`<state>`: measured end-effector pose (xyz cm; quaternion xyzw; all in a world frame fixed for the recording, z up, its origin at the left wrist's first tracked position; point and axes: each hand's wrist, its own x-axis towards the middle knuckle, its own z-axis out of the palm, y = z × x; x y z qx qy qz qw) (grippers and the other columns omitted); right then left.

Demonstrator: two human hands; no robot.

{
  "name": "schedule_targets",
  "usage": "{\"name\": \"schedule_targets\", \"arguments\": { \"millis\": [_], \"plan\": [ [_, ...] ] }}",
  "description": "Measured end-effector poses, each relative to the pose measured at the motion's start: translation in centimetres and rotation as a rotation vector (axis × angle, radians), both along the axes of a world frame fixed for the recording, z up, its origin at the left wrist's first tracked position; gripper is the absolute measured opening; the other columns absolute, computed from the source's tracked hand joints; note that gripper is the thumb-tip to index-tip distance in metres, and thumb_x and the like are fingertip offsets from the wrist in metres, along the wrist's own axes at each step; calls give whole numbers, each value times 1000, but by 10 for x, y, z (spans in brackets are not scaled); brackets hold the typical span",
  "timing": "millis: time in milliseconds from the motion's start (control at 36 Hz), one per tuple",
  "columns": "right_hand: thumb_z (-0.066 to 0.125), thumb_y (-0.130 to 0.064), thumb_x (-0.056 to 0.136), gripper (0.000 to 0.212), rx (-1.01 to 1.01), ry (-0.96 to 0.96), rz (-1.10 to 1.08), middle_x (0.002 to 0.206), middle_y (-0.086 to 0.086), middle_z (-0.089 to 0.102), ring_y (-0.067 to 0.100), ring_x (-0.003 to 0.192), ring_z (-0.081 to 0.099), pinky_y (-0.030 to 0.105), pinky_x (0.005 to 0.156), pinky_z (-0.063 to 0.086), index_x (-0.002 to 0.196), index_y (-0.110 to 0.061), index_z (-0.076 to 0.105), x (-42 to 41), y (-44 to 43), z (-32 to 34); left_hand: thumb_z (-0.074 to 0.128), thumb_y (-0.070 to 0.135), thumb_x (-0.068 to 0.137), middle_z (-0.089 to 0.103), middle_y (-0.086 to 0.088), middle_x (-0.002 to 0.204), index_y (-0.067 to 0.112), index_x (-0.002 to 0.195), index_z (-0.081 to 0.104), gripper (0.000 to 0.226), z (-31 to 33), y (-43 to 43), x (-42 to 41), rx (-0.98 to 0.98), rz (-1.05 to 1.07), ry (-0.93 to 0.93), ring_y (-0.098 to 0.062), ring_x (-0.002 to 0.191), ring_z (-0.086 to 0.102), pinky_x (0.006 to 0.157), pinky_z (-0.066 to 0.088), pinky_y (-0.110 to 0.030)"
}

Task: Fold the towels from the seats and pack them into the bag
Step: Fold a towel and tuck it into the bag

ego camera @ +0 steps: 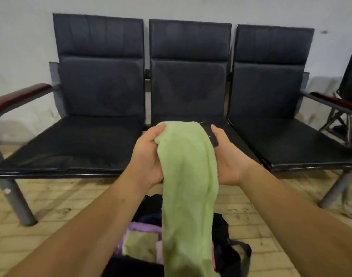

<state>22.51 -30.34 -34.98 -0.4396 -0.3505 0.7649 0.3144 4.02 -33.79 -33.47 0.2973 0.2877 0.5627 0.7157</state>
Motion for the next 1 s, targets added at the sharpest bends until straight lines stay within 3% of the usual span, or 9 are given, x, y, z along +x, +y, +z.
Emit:
{"name": "schedule_targets", "arguments": {
  "millis": [83,167,222,361,444,528,694,889,1000],
  "plan": [
    [54,-75,79,80,61,23,127,132,14,65,29,123,63,43,105,50,124,-11,71,6,-3,-21,40,28,102,73,-17,108,1,114,68,41,-8,12,-5,-16,40,56,-31,98,72,88,54,-43],
    [82,-35,77,60,180,30,173,134,16,64,29,118,66,40,94,56,128,-8,68,4,1,-26,41,29,102,73,-17,108,0,115,68,42,-8,24,-7,-41,24,90,-32,100,71,90,53,-44],
    [75,-19,82,52,193,114,112,131,19,65,31,114,67,41,90,57,130,-4,64,-1,6,-29,39,36,103,75,-17,102,1,101,76,51,-11,31,-11,-69,3,91,-31,93,73,86,52,-43],
    [63,-18,90,49,210,237,-97,129,20,66,34,119,65,44,96,55,135,2,57,-16,14,-18,41,76,83,69,-13,123,10,126,66,83,-22,37,-24,-99,-254,231,-30,112,67,94,53,-43],
    [64,-20,89,51,167,283,-202,127,23,66,36,117,66,48,97,53,133,4,58,-16,22,-14,59,53,76,76,0,106,20,113,67,50,-29,33,-24,-44,-400,518,-14,97,73,83,59,-34],
    [61,-20,93,44,145,276,-228,125,23,67,36,114,67,49,98,52,129,5,60,-10,28,-14,73,26,83,76,4,107,21,115,66,33,-35,34,-24,3,-419,726,-13,101,71,93,53,-32],
    [62,-21,90,55,134,119,-179,139,22,58,36,125,60,48,109,46,139,3,54,10,31,-24,66,19,75,76,-5,106,12,111,69,37,-31,25,-20,-17,-232,473,-20,95,74,76,60,-30],
    [43,-74,88,76,123,274,-61,135,10,64,30,126,61,48,110,43,131,-16,67,6,13,-33,54,24,95,72,-12,117,12,123,66,33,-17,17,-19,-79,-23,239,-28,105,71,79,59,-37],
    [51,-46,93,58,171,176,97,137,14,62,31,125,61,44,102,51,139,-11,58,-2,3,-30,53,19,96,73,-13,115,7,124,64,33,-16,20,-26,-100,50,240,-28,105,71,85,58,-40]
  ]
}}
